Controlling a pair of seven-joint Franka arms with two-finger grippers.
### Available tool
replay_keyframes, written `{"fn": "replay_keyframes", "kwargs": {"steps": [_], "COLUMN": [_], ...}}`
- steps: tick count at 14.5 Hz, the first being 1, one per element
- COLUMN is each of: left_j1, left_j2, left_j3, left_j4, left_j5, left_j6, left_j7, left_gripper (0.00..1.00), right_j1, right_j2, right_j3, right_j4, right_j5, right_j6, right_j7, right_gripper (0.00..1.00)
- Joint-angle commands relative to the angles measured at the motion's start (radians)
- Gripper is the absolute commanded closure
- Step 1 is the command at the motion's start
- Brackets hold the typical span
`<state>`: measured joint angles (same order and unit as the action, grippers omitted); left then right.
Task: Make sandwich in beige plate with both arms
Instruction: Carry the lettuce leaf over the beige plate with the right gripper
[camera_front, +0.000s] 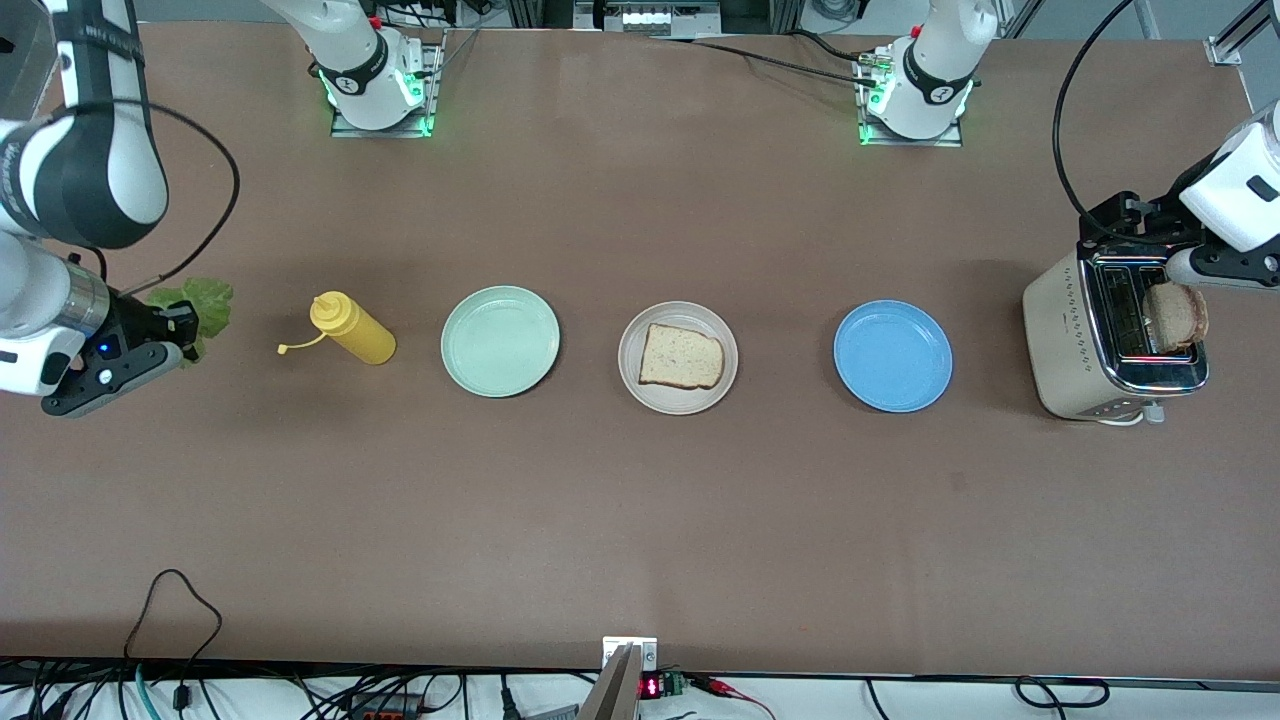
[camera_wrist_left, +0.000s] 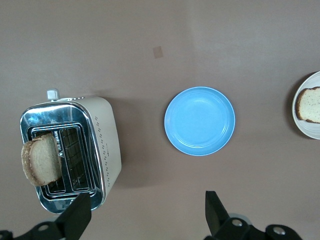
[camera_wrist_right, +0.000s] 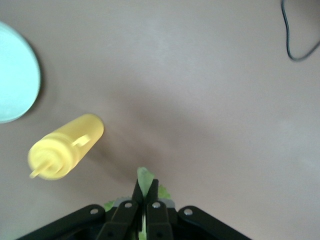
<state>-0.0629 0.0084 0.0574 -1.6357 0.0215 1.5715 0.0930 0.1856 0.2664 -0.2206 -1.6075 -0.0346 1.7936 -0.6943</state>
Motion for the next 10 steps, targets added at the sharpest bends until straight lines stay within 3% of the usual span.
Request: {"fn": "replay_keyframes", "kwargs": {"steps": [1, 6, 10], "left_j1": [-0.006, -0.006, -0.006], "left_j2": [-0.010, -0.008, -0.008], "left_j3": [0.004, 0.002, 0.002], "left_j4": [0.007, 0.007, 0.007], "left_j5": [0.017, 0.017, 0.017], "left_j6": [-0.015, -0.015, -0.015], "left_j7": [-0.006, -0.006, -0.004], "left_gripper": [0.00, 0.00, 0.00], "right_j1": [0.108, 0.303, 0.393], "right_j2": [0.014, 0.025, 0.086], "right_j3": [-0.005, 0.003, 0.007], "right_j4": [0.099, 0.136, 0.164], "right_j5": [-0.048, -0.028, 0.143], "right_j6": [-0.097, -0.102, -0.077], "right_j7": [-0.114, -0.146, -0.136], "right_gripper": [1.00, 1.00, 1.00]}}
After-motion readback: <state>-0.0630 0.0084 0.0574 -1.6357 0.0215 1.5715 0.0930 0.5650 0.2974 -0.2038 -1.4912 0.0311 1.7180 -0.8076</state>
